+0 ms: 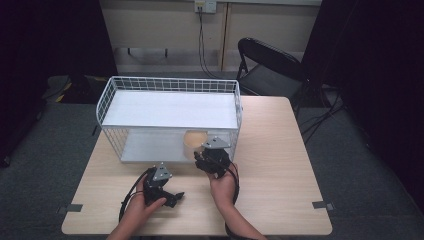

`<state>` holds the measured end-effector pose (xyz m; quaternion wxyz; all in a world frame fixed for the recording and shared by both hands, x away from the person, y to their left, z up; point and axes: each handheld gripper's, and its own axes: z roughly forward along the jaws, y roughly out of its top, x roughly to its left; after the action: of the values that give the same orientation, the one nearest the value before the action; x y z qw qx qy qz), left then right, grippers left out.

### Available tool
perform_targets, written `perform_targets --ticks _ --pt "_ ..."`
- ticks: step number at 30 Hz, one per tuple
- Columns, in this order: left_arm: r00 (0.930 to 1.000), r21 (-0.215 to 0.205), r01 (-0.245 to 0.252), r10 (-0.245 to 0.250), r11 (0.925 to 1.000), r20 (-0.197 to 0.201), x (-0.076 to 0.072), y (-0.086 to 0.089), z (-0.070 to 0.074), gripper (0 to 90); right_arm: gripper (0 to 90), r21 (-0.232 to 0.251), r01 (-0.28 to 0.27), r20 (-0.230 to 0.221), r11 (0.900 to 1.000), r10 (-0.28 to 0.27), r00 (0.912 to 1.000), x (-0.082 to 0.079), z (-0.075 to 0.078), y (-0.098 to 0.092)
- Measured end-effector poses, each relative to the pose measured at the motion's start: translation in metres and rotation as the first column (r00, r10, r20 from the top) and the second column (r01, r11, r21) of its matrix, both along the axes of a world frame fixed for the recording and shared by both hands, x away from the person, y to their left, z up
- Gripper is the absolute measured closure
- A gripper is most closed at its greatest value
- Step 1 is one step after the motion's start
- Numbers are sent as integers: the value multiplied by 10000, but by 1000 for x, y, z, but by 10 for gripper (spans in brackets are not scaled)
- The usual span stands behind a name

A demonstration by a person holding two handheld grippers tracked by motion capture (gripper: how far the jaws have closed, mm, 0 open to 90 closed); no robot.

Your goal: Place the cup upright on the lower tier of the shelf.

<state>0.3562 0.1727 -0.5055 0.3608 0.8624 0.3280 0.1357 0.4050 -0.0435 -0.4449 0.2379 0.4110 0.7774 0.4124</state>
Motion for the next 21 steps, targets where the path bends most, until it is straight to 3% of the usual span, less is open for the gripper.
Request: perform_targets --ticks 14,18,19,21 --pt "10000 -7 -9 9 10000 -2 0 0 0 0 640 -117 51 40 9999 -51 10000 5 -1 6" --pt "10000 1 1 -1 10000 0 0 0 0 0 604 -40 101 -6 9999 -101 9999 6 -1 5" --pt "10000 -4 -5 5 10000 -1 0 0 0 0 520 95 19 -40 10000 -19 10000 6 0 4" --pt "10000 -5 -5 5 10000 -2 0 0 0 0 494 88 -6 -5 10000 6 10000 6 1 4"
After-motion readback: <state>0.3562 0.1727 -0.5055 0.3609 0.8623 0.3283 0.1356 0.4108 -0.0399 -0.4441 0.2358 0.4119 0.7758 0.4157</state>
